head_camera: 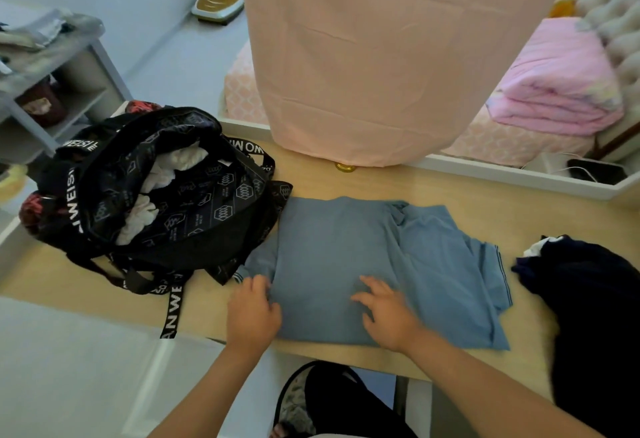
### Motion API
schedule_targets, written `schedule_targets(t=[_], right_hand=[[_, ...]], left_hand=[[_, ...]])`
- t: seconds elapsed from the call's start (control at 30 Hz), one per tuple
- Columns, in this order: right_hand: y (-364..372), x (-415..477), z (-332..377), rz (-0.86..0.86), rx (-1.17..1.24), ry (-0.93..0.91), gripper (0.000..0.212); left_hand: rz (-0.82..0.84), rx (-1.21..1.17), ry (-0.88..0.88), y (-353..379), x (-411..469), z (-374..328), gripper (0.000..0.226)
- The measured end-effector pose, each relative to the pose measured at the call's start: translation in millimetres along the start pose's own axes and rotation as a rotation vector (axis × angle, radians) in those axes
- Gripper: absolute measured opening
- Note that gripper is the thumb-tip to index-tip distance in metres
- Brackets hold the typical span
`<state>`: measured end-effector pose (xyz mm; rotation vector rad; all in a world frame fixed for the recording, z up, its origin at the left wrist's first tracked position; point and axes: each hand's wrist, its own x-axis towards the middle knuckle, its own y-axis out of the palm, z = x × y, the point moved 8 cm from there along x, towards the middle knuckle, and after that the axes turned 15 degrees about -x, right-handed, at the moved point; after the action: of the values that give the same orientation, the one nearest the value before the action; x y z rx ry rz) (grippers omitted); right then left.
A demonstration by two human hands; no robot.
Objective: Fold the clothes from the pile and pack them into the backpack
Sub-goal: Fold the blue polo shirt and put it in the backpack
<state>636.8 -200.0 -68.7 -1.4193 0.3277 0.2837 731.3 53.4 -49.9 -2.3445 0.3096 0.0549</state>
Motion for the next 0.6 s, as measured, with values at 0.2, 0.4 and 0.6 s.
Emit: schedule_targets(t=[0.2,0.4,0.6], right_hand=[[-2,-5,-71,0.129,-0.002,0.217,0.057],[-50,12,-156,-0.068,0.055,0.462,0.044],[-65,35,-250,-0.142,0.239,0.77,0.04]], left_hand=[[0.572,0.399,0.309,72,23,-48,0.044],[0.454,0.646,0.195,81,84,-97,0.03],[0.527,0.372,0.413,140,125,-164,0.031]])
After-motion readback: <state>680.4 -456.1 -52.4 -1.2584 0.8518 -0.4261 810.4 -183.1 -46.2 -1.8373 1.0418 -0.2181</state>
